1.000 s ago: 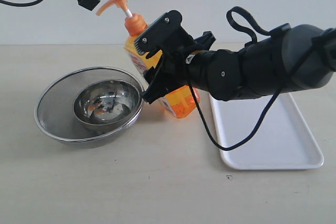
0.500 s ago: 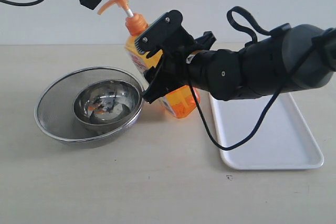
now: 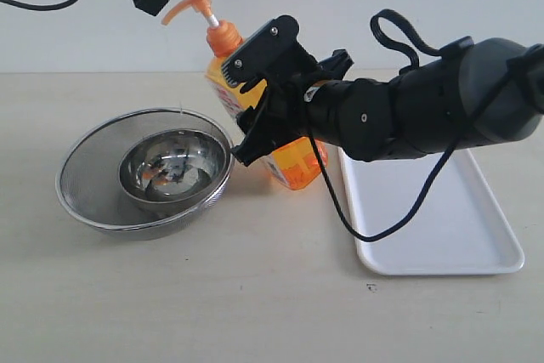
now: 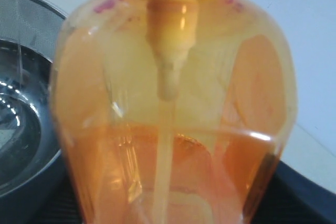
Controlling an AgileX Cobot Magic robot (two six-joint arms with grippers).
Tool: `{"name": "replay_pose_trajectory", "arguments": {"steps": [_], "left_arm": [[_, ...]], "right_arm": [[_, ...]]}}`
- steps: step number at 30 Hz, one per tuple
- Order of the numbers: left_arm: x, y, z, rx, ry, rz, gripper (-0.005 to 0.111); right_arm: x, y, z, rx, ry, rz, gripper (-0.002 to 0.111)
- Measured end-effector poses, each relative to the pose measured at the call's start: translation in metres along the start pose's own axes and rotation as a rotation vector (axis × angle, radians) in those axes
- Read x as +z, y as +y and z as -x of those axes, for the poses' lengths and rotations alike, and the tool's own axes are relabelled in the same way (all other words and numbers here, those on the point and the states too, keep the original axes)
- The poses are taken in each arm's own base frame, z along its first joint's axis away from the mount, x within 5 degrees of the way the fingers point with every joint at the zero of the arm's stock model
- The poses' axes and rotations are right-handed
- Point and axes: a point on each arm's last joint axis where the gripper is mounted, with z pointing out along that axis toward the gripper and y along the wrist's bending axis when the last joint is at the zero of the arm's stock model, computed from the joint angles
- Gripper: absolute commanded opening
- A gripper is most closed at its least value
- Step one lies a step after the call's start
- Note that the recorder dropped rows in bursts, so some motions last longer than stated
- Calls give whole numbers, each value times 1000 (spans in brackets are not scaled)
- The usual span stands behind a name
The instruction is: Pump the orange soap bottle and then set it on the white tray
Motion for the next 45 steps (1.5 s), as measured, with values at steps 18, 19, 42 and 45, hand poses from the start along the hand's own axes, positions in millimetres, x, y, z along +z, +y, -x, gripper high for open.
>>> {"name": "replay_pose_trajectory", "arguments": {"steps": [18, 19, 42, 45], "left_arm": [[0, 0, 0, 0, 1, -4, 5], [0, 0, 0, 0, 1, -4, 5], [-5, -1, 2, 6, -2, 3, 5], [-9, -2, 3, 22, 8, -2, 5]], "right_arm": [[0, 0, 0, -2, 0, 0, 0], [0, 0, 0, -2, 0, 0, 0], [0, 0, 0, -7, -1, 1, 0], [0, 0, 0, -18, -2, 2, 0]]}}
